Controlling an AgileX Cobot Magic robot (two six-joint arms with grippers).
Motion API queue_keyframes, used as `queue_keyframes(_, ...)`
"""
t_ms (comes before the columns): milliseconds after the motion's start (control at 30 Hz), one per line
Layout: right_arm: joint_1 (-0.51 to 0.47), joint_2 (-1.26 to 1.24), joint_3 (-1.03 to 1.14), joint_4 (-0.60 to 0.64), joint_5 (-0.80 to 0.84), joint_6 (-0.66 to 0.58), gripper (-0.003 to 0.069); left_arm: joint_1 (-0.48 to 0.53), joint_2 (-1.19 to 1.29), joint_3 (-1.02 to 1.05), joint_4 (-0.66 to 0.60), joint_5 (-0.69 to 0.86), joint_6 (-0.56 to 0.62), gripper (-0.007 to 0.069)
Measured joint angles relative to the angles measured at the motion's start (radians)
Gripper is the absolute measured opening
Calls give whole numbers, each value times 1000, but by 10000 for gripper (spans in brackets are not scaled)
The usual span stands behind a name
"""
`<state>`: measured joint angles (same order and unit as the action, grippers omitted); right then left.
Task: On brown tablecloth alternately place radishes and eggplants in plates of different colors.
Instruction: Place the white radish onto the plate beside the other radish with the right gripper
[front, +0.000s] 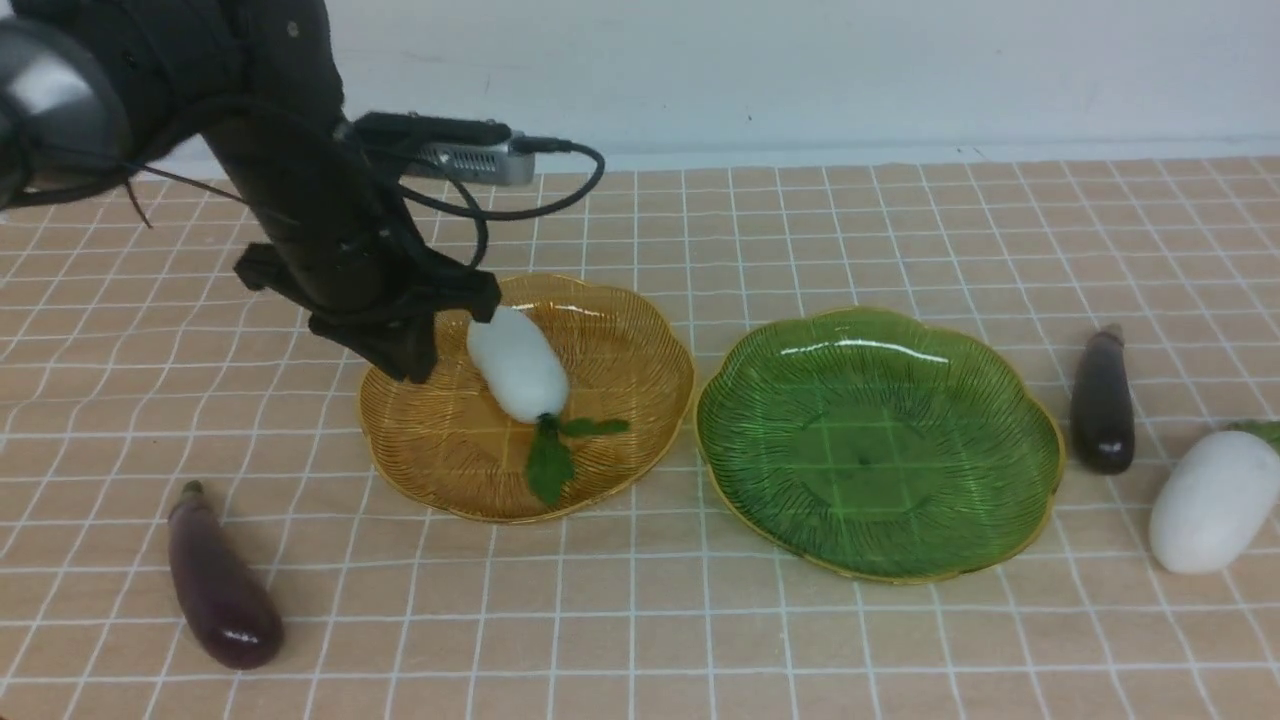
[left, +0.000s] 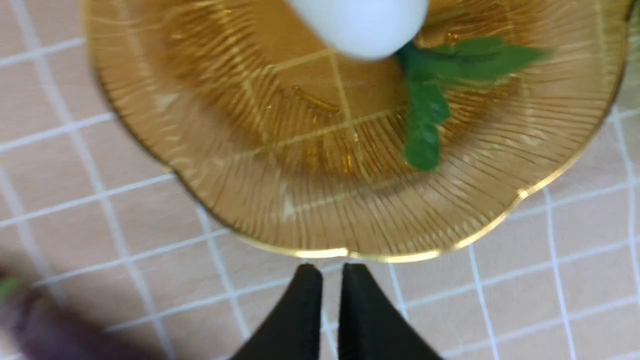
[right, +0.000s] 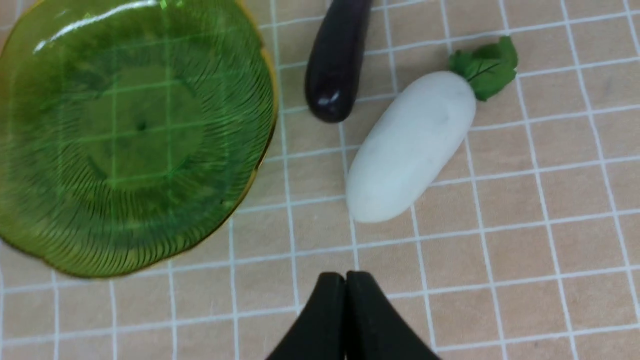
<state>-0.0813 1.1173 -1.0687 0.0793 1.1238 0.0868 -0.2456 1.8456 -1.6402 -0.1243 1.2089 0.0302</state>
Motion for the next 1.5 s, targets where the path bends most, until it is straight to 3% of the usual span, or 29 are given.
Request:
queue_keyframes(67, -46, 58, -29, 7, 0, 2, -15, 0, -42, 1, 6, 13, 7, 15)
queue_keyframes(200, -137, 161, -57, 47, -12, 5, -8, 0, -155, 55, 2, 14, 18, -3)
queue_keyframes(333, -186, 268, -63, 113, -73, 5, 59, 0, -295, 164, 1, 16, 37, -3)
queue_keyframes(400, -186, 328, -64, 143, -136, 4, 136, 0, -374, 230, -6, 4, 40, -3)
queue_keyframes(600, -151, 531, -64, 161, -302, 2, 526, 0, -506, 377, -14, -42, 41, -3)
queue_keyframes(700, -135, 627, -65, 163, -344, 4, 662, 0, -516, 404, -14, -44, 41, -3)
queue_keyframes(733, -133, 655, -69, 163, -346, 4, 678, 0, -516, 407, -14, -43, 41, -3)
queue_keyframes(933, -131, 765, -74, 165, -371, 4, 681, 0, -516, 408, -14, -43, 42, -3)
queue_keyframes(1100, -131, 769, -92, 165, -355, -24, 545, 0, -516, 408, -14, -43, 42, -3)
queue_keyframes(1267, -130, 708, -192, 176, -239, -87, 549, 0, -516, 408, -14, -38, 42, -3)
queue_keyframes(1367, -88, 590, -255, 319, -199, -95, 549, 0, -516, 408, -14, -37, 42, -3)
queue_keyframes(1500, 93, 539, -286, 584, -280, -223, 549, 0, -516, 408, -14, -40, 42, -3)
